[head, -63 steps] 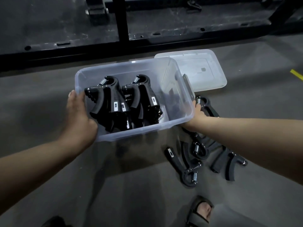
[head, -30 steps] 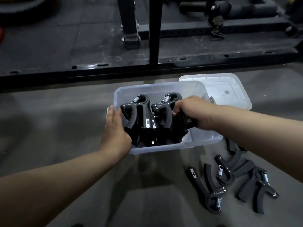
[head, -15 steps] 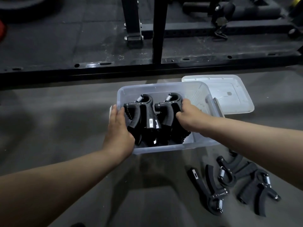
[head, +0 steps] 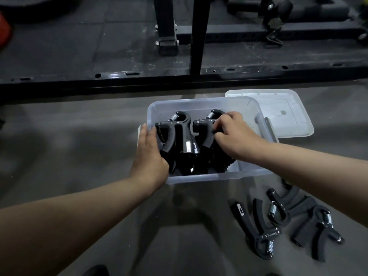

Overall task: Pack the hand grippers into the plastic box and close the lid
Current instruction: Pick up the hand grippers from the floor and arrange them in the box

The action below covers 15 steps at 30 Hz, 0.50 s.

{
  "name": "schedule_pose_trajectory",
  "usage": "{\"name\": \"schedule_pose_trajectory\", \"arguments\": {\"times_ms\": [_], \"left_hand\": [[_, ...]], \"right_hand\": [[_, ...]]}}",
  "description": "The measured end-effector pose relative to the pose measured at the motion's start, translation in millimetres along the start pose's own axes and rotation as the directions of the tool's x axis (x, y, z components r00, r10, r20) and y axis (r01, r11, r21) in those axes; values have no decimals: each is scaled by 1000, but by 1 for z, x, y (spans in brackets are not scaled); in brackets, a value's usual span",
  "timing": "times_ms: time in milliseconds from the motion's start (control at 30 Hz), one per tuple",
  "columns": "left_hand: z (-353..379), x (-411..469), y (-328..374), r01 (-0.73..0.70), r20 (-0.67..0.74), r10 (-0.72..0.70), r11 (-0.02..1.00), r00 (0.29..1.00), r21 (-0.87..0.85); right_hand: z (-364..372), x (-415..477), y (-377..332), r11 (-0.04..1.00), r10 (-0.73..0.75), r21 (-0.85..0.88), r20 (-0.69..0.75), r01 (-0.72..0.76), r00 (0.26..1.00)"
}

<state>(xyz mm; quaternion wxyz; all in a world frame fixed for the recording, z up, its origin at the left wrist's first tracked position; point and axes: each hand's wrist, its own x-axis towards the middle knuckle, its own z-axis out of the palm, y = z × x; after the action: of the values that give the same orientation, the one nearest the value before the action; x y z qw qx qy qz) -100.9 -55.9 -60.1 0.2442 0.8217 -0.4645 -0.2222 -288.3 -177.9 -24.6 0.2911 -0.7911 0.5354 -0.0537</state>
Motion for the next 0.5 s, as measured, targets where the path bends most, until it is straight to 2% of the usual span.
{"name": "schedule_pose_trajectory", "arguments": {"times_ms": [33, 100, 167, 233, 333, 500], "left_hand": [[0, 0, 0, -3, -4, 3, 1000, 1000, 7], [1, 1, 1, -9, -12, 10, 1000, 1000, 18], [1, 2, 0, -12, -13, 12, 1000, 1000, 14], [1, 2, -1, -12, -8, 13, 1000, 1000, 6], [1, 1, -1, -9, -10, 9, 1000, 1000, 2], [1, 2, 0, -1, -8, 1, 1000, 1000, 2]], "right_hand": [[-3, -1, 2, 997, -79, -23, 49, 80, 996], [-10, -5, 0, 945, -228, -194, 194, 265, 954], [-11, -5, -1, 818, -304, -398, 315, 416, 899], [-5, -2, -3, 742, -333, -477, 348, 471, 876], [-2, 8, -8, 716, -371, -481, 352, 506, 859], [-15, 13, -7, 736, -392, -331, 502, 591, 771]]}}
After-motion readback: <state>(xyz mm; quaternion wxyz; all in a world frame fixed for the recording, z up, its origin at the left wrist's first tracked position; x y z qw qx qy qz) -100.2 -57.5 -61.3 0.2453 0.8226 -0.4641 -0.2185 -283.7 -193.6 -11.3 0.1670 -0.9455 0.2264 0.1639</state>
